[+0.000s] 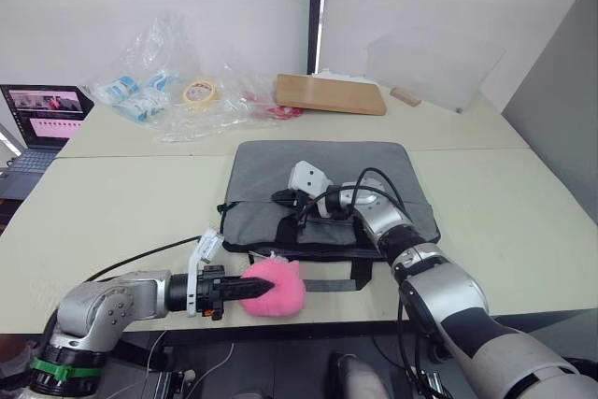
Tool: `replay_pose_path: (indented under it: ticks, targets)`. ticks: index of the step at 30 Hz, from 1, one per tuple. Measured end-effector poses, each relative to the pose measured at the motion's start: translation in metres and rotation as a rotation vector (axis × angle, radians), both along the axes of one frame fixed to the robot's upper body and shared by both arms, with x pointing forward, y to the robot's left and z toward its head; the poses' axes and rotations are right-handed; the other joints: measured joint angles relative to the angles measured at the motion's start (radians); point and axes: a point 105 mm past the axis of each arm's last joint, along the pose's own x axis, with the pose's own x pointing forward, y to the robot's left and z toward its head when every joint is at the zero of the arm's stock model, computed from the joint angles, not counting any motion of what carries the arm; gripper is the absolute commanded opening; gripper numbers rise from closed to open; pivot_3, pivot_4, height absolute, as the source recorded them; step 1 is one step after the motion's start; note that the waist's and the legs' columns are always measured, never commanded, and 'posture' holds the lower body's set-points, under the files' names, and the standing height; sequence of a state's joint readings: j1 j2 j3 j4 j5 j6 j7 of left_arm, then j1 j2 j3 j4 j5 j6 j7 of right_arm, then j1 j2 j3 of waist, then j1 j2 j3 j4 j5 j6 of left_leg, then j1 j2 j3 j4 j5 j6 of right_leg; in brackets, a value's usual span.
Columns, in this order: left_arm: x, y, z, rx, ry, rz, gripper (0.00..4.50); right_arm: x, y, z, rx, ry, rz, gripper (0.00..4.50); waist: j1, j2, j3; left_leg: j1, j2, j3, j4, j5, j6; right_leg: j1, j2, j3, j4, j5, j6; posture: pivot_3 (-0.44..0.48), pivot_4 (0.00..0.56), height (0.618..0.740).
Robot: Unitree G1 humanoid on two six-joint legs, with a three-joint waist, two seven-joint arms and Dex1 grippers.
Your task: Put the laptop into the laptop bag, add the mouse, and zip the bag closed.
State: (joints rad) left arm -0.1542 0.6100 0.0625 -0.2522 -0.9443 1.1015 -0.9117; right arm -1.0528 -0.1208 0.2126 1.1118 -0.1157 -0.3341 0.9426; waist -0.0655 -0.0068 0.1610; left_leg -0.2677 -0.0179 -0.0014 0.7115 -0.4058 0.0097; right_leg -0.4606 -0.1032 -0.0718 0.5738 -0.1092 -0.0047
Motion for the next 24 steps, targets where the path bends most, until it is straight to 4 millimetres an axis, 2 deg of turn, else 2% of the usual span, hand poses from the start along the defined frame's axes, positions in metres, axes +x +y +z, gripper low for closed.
replay_pose_path:
  ticks: [9,24]
  targets:
    - [-0.001,-0.026,-0.009,-0.033,0.033,0.005,0.02,0.001,-0.002,-0.001,-0.002,0.001,-0.006,0.00,0.004,0.000,0.000,0.000,0.000,0.000,0.000,0.000,0.000,0.001,-0.001,0.000,0.000,0.000,0.000,0.000,0.150,0.740]
    - [0.002,-0.069,-0.009,-0.073,0.007,-0.081,0.02,0.001,-0.003,-0.001,-0.002,0.002,-0.011,0.00,0.008,-0.001,-0.001,0.001,0.000,0.000,0.001,0.000,0.000,0.002,-0.001,0.001,0.001,0.000,0.000,0.000,0.150,0.740]
